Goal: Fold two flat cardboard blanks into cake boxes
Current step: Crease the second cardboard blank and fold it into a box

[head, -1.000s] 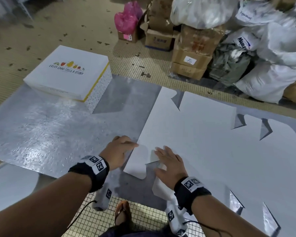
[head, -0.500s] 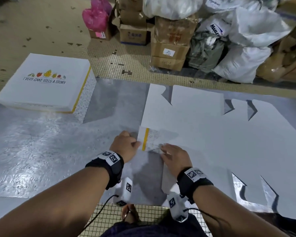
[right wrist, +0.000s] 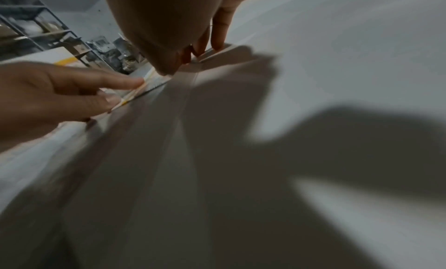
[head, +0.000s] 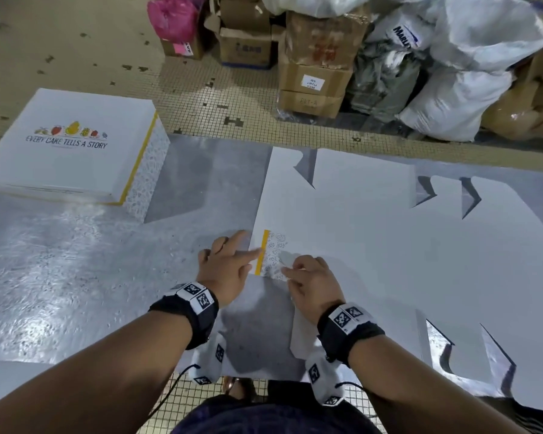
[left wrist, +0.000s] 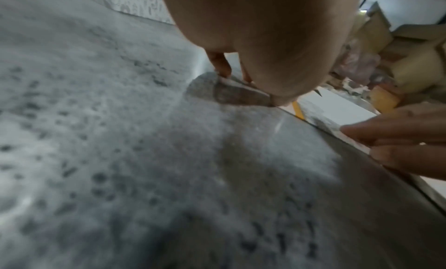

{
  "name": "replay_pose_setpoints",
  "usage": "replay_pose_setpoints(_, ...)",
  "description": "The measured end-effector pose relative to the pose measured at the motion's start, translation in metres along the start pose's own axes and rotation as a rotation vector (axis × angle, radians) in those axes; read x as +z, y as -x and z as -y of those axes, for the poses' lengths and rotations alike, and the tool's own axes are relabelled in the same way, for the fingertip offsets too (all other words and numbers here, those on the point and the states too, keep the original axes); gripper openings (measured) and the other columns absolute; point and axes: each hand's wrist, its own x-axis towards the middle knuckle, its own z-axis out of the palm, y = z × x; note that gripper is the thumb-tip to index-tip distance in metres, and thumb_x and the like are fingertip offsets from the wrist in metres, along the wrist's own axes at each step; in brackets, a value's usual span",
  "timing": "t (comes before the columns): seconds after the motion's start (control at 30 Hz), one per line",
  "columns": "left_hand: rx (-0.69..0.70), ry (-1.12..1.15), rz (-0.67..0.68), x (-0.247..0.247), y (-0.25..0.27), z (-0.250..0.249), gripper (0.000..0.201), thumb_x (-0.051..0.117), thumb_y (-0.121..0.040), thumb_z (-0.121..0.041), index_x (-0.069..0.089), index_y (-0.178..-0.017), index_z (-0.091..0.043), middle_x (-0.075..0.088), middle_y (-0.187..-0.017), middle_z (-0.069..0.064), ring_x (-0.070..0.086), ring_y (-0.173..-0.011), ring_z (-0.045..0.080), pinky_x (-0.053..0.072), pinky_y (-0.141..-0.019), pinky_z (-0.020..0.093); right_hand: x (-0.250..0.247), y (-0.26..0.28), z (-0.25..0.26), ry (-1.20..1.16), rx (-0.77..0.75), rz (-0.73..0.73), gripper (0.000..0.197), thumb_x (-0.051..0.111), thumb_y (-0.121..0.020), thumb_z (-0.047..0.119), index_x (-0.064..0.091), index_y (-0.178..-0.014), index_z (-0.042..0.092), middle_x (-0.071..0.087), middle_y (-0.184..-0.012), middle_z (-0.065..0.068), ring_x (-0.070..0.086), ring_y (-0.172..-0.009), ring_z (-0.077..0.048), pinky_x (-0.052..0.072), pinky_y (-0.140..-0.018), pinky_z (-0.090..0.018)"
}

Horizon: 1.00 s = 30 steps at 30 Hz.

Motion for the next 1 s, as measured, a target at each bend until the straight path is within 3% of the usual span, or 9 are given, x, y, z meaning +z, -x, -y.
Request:
replay_pose_setpoints(0.1,-0.047,0.07,0.048,-0.004,0.0,0.004,0.042,0.051,-0.101,-0.034,0.049,-0.13,-0.064,0.006,-0.161,-0.029,-0.007,-0.15,0.005,-0.003,-0.11,0.03,-0.009,-0.013,0.002,-0.029,0.061,0.095,0.019,0.071,-0.082,0.017,0.079,-0.099,0.021,0.061,-0.101,0.001,0.049,-0.097,-0.027,0.048,-0.089,-0.043)
replay_pose_setpoints(0.17,-0.073,0.119,0.087,-0.008,-0.002,0.006,0.041,0.057,-0.098,-0.039,0.047,-0.127,-0.066,0.005,-0.16,-0.029,-0.011,-0.15,0.003,-0.006,-0.109,0.026,-0.019,-0.022,0.001,0.02,0.107,0.217,0.022,0.074,-0.082,0.03,0.077,-0.104,0.028,0.053,-0.126,0.005,0.039,-0.123,-0.021,0.03,-0.108,-0.035)
replay_pose_setpoints(0.2,-0.084,0.131,0.111,-0.01,-0.004,0.005,0.042,0.061,-0.094,-0.044,0.047,-0.127,-0.066,0.005,-0.16,-0.028,-0.012,-0.15,0.002,-0.007,-0.109,0.025,-0.023,-0.025,-0.002,0.044,0.115,0.244,0.023,0.076,-0.08,0.036,0.076,-0.103,0.033,0.046,-0.137,0.008,0.029,-0.133,-0.018,0.021,-0.111,-0.03)
replay_pose_setpoints(0.3,-0.121,0.119,0.138,-0.009,-0.008,0.001,0.046,0.069,-0.084,-0.052,0.052,-0.125,-0.064,0.007,-0.162,-0.026,-0.011,-0.149,0.002,-0.005,-0.113,0.029,-0.026,-0.03,-0.008,0.003,0.148,0.228,0.025,0.082,-0.071,0.041,0.074,-0.095,0.04,0.035,-0.147,0.012,0.015,-0.141,-0.012,0.012,-0.11,-0.028)
replay_pose_setpoints(0.47,-0.197,0.174,0.05,-0.003,-0.009,-0.006,0.034,0.075,-0.08,-0.051,0.064,-0.11,-0.062,0.017,-0.156,-0.034,-0.007,-0.146,-0.005,-0.004,-0.11,0.026,-0.02,-0.029,-0.01,-0.048,0.163,0.18,0.031,0.085,-0.064,0.037,0.072,-0.092,0.039,0.038,-0.144,0.014,0.017,-0.141,-0.008,0.01,-0.104,-0.022)
replay_pose_setpoints(0.6,-0.187,0.136,0.029,-0.004,-0.008,-0.009,0.034,0.077,-0.076,-0.053,0.066,-0.106,-0.062,0.021,-0.154,-0.032,-0.001,-0.146,-0.002,0.002,-0.108,0.029,-0.021,-0.029,-0.011,-0.033,0.148,0.206,0.03,0.081,-0.068,0.043,0.071,-0.096,0.041,0.036,-0.144,0.013,0.015,-0.141,-0.009,0.011,-0.109,-0.028)
replay_pose_setpoints(0.73,-0.18,0.099,0.054,-0.009,-0.014,-0.008,0.033,0.078,-0.071,-0.058,0.069,-0.102,-0.059,0.02,-0.152,-0.033,-0.004,-0.145,-0.003,0.006,-0.103,0.032,-0.022,-0.033,-0.008,-0.092,0.194,0.154,0.052,0.066,-0.066,0.063,0.063,-0.116,0.047,0.036,-0.139,0.019,0.017,-0.138,-0.007,0.013,-0.109,-0.03)
replay_pose_setpoints(0.9,-0.072,0.056,0.171,-0.018,-0.028,0.005,0.038,0.075,-0.071,-0.066,0.07,-0.107,-0.056,0.003,-0.162,-0.028,-0.019,-0.149,0.003,-0.007,-0.113,0.037,-0.016,-0.03,-0.005,-0.04,0.206,0.117,0.059,0.074,-0.072,0.049,0.055,-0.127,0.041,0.027,-0.156,0.016,0.009,-0.146,-0.011,0.008,-0.109,-0.029)
replay_pose_setpoints(1.0,0.003,0.032,0.204,-0.021,-0.036,0.015,0.04,0.074,-0.068,-0.071,0.069,-0.106,-0.057,0.002,-0.164,-0.025,-0.019,-0.15,0.005,-0.009,-0.113,0.034,-0.015,-0.032,-0.004,0.027,0.28,0.165,0.081,0.068,-0.077,0.054,0.032,-0.147,0.035,0.006,-0.164,0.012,-0.011,-0.151,-0.013,-0.008,-0.117,-0.033)
